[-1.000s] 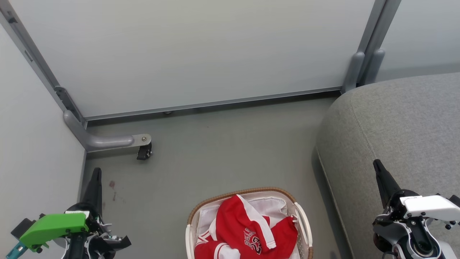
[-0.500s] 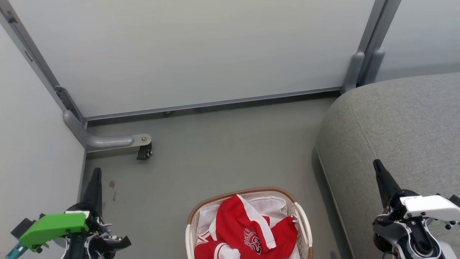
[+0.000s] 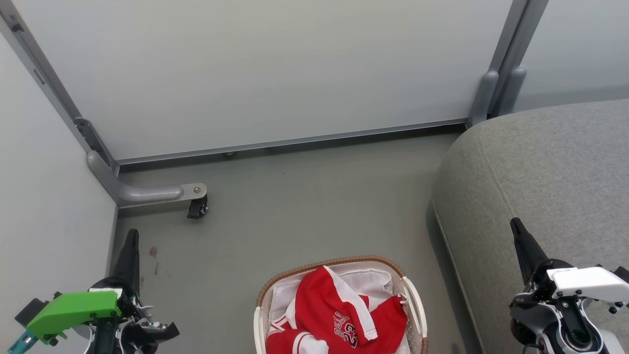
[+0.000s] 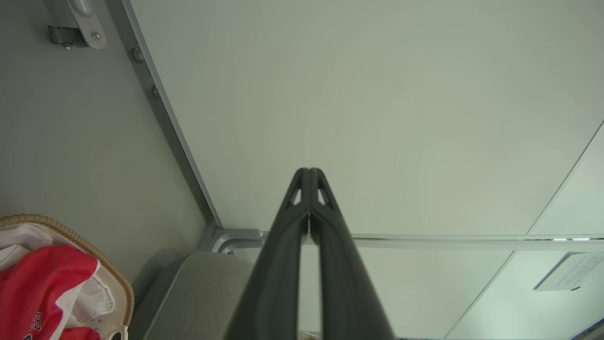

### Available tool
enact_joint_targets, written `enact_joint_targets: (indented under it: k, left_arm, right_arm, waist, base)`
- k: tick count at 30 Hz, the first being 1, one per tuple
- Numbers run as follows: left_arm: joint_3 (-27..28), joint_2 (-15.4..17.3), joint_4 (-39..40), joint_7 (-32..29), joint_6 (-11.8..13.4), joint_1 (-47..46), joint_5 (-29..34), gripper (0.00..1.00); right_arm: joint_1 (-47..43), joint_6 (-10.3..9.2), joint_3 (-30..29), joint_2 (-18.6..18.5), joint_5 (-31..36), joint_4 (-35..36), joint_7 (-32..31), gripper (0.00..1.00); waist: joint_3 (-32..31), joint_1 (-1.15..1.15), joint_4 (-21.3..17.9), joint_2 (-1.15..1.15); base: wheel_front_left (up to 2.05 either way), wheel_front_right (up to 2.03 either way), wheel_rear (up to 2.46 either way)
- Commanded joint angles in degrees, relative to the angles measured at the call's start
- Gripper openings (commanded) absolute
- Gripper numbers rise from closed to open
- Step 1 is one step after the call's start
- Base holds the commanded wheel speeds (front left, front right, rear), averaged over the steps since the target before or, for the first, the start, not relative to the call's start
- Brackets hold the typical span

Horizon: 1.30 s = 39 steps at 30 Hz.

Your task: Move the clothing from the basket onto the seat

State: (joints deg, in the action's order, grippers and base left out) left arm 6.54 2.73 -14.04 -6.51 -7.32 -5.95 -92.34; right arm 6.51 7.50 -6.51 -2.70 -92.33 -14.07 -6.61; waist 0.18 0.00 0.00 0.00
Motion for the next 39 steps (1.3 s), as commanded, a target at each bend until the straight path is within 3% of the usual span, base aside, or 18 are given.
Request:
enact_joint_targets:
  k: [1, 6, 7, 23, 39]
  left_arm:
    - [0.1, 0.3, 0.1, -0.2, -0.4, -0.6, -0.2, 0.00]
    - [0.1, 0.3, 0.1, -0.2, -0.4, -0.6, -0.2, 0.00]
    - [0.0, 0.0, 0.0, 0.0, 0.0, 0.0, 0.0, 1.00]
    - [-3.7, -0.3, -1.0, 3.3, 0.1, 2.3, 1.9, 1.00]
    - [-6.2, -0.1, 1.2, 7.3, 0.0, 3.1, 15.2, 1.00]
  right_arm:
    - [-0.6, -0.02, -0.1, -0.4, -0.2, 0.2, 0.0, 0.00]
    - [-0.6, -0.02, -0.1, -0.4, -0.2, 0.2, 0.0, 0.00]
    - [0.0, 0.00, 0.0, 0.0, 0.0, 0.0, 0.0, 1.00]
    - [-1.8, -0.02, 2.1, 0.5, 3.2, -1.9, 3.4, 1.00]
    - [-2.7, -0.02, 1.9, 0.3, 21.5, 1.7, 7.3, 1.00]
  waist:
    - [0.0, 0.00, 0.0, 0.00]
    - [0.0, 0.00, 0.0, 0.00]
    - [0.0, 0.00, 0.0, 0.00]
    - [-0.3, 0.00, 0.0, 0.00]
    - [-0.8, 0.00, 0.1, 0.00]
  base:
    - [0.00, 0.00, 0.00]
    - [0.00, 0.00, 0.00]
    - [0.00, 0.00, 0.00]
    - [0.00, 0.00, 0.00]
    - [0.00, 0.00, 0.00]
